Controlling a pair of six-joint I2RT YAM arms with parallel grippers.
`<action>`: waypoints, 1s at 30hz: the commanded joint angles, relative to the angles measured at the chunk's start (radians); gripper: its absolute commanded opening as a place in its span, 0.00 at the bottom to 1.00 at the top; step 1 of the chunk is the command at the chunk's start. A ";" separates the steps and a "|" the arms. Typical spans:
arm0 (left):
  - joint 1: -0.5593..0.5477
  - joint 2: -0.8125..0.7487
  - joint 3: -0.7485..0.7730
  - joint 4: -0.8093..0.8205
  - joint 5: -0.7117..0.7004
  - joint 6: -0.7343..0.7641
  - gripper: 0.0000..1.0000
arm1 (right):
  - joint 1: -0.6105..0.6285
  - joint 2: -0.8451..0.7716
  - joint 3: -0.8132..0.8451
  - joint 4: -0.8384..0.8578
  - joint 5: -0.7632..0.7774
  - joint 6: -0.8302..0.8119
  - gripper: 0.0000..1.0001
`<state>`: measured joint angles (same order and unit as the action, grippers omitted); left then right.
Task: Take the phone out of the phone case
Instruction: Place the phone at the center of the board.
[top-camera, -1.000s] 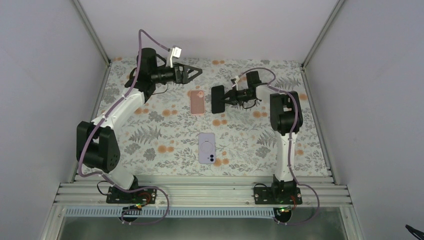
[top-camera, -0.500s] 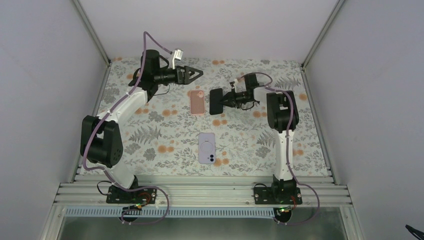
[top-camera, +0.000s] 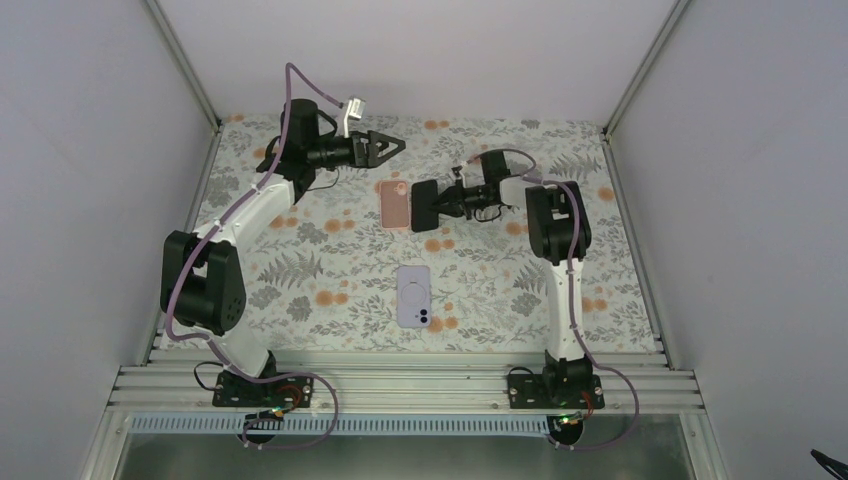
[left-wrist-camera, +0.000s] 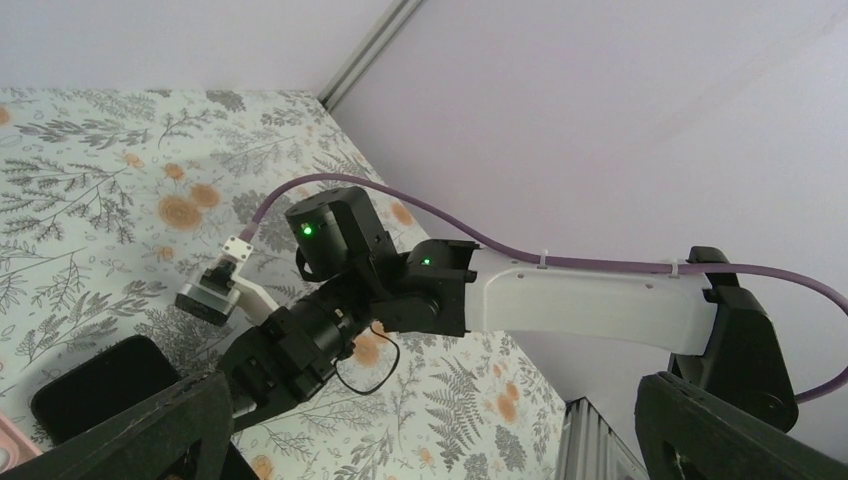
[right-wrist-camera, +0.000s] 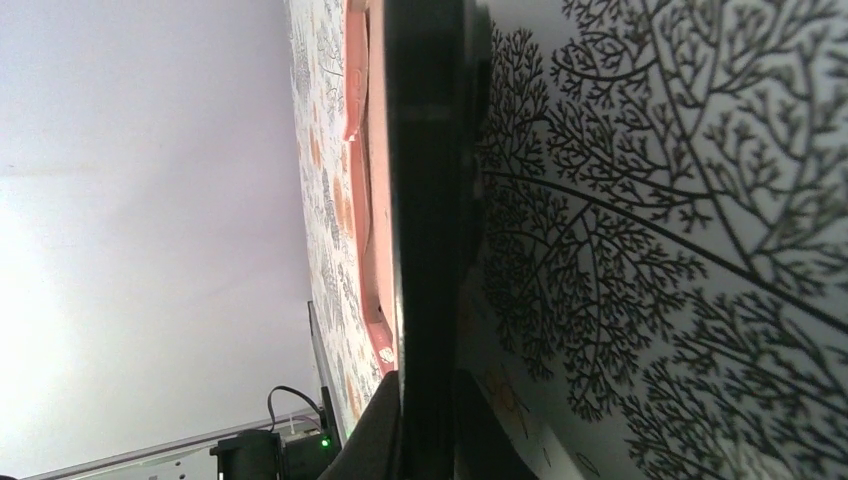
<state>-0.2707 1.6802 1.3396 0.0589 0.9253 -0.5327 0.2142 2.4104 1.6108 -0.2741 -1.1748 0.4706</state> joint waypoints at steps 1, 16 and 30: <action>0.004 0.006 0.020 0.025 0.010 -0.004 1.00 | 0.012 0.021 0.025 0.061 -0.061 0.041 0.04; 0.005 0.010 0.016 0.025 0.004 -0.009 1.00 | 0.011 0.019 0.034 0.049 -0.018 0.049 0.16; 0.006 0.016 -0.006 0.039 -0.012 -0.025 1.00 | 0.025 -0.129 -0.077 0.112 0.034 0.131 0.73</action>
<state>-0.2703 1.6810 1.3392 0.0700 0.9230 -0.5426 0.2230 2.3600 1.5642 -0.1982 -1.1515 0.5720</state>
